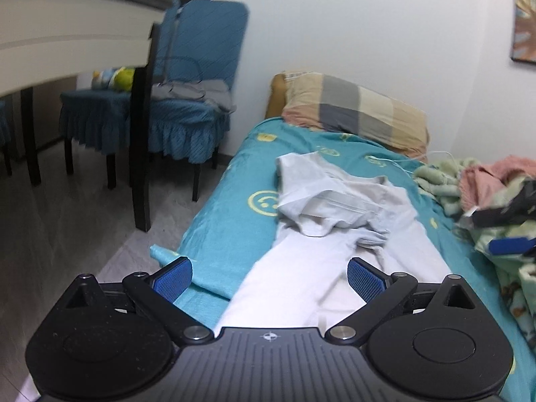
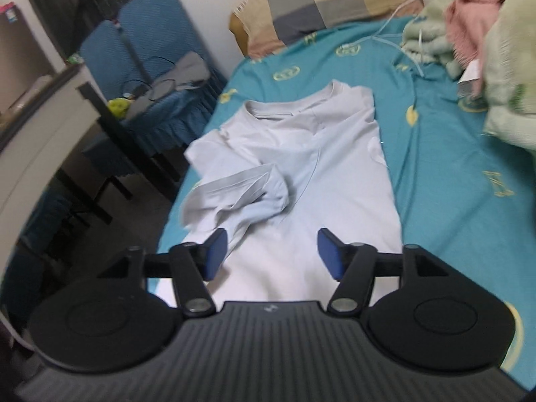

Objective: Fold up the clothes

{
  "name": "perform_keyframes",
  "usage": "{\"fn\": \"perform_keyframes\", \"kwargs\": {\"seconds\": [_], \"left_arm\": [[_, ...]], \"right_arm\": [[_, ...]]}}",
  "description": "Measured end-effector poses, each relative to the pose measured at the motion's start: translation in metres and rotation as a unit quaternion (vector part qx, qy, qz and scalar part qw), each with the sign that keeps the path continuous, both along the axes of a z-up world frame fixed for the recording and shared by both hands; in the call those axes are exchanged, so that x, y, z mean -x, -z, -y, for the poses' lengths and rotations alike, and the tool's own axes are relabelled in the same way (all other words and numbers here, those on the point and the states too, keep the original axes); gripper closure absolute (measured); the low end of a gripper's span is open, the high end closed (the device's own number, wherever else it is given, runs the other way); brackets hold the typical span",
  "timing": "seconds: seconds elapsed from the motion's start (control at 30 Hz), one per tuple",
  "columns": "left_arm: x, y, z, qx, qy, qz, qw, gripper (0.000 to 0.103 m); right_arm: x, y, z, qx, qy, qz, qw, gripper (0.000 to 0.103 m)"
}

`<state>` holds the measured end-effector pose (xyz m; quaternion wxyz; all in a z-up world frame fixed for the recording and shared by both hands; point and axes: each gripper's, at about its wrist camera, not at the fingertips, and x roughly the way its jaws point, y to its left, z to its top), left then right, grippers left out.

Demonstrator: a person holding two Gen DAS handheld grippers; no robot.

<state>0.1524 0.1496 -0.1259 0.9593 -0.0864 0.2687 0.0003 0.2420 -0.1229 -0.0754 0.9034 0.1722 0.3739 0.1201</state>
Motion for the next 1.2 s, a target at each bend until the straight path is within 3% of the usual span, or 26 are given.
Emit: {"fn": "perform_keyframes", "kwargs": {"seconds": [0.17, 0.27, 0.5, 1.0, 1.2], "left_arm": [[0.016, -0.013, 0.021, -0.027, 0.016, 0.019, 0.9993, 0.003], [0.019, -0.016, 0.028, -0.031, 0.014, 0.019, 0.9993, 0.003], [0.024, -0.018, 0.038, -0.016, 0.008, 0.013, 0.9998, 0.003], [0.019, -0.006, 0.049, -0.046, 0.004, -0.020, 0.9987, 0.003], [0.008, -0.004, 0.046, -0.024, 0.004, -0.037, 0.9990, 0.003]], "right_arm": [[0.069, -0.026, 0.000, 0.046, -0.032, 0.044, 0.997, 0.038], [0.094, -0.015, 0.006, 0.051, -0.038, 0.072, 0.995, 0.038], [0.089, 0.013, 0.024, 0.056, -0.009, 0.067, 0.996, 0.037], [0.101, -0.004, 0.031, 0.078, -0.011, 0.133, 0.988, 0.037], [0.101, -0.005, 0.042, 0.056, -0.002, 0.124, 0.991, 0.037]]}}
